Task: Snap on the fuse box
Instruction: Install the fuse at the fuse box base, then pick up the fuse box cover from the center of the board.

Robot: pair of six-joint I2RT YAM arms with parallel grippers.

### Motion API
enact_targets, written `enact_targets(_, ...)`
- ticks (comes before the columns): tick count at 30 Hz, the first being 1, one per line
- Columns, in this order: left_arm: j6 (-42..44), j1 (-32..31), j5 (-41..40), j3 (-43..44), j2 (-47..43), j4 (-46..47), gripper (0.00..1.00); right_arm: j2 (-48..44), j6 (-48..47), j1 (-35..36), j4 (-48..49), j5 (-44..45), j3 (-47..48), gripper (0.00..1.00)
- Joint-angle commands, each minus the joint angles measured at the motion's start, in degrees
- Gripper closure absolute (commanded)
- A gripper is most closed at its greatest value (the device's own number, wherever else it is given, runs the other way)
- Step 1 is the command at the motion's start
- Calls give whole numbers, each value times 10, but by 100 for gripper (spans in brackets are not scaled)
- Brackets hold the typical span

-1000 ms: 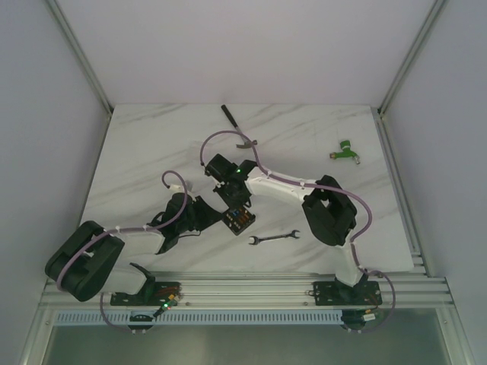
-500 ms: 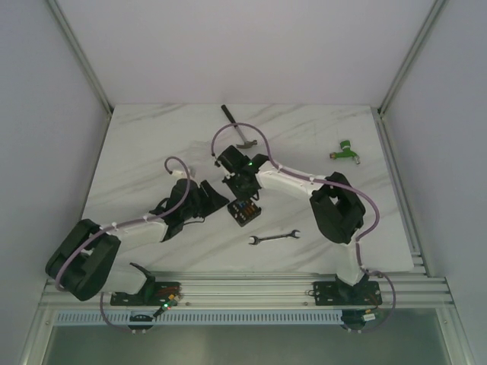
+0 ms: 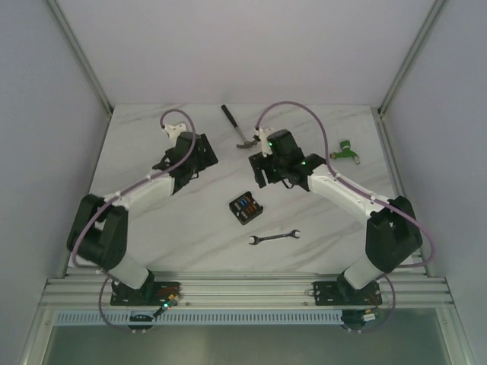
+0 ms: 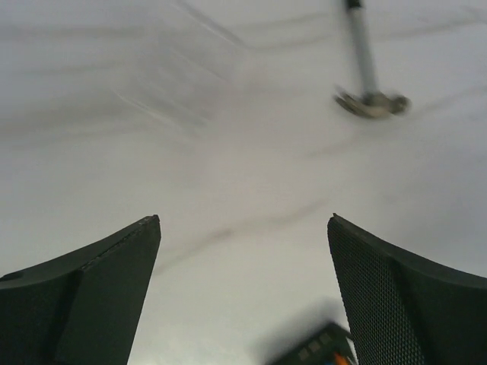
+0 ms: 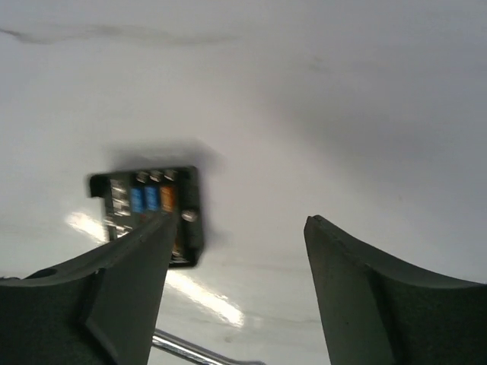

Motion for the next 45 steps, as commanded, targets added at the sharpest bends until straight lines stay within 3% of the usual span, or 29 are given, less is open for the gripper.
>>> enact_targets(1, 78, 37, -68, 78, 89, -64, 0, -17, 5, -31, 58, 9, -86, 20)
enact_targets(5, 123, 76, -65, 153, 168, -64, 0, -26, 10, -50, 104, 6, -139, 0)
enact_targets(11, 167, 141, 64, 263, 277, -63, 0, -17, 7, -61, 120, -10, -156, 0)
enact_targets(17, 197, 165, 175, 321, 343, -63, 3, -14, 5, -69, 133, -12, -164, 0)
enact_targets(29, 145, 201, 400, 261, 348, -22, 35, 12, 2, -74, 132, -36, -156, 0)
enact_targets(38, 97, 207, 465, 176, 309, 65, 53, 19, 4, -75, 133, -51, -154, 0)
enact_targets(45, 50, 213, 501, 135, 301, 141, 74, 27, 5, -74, 130, -63, -151, 0)
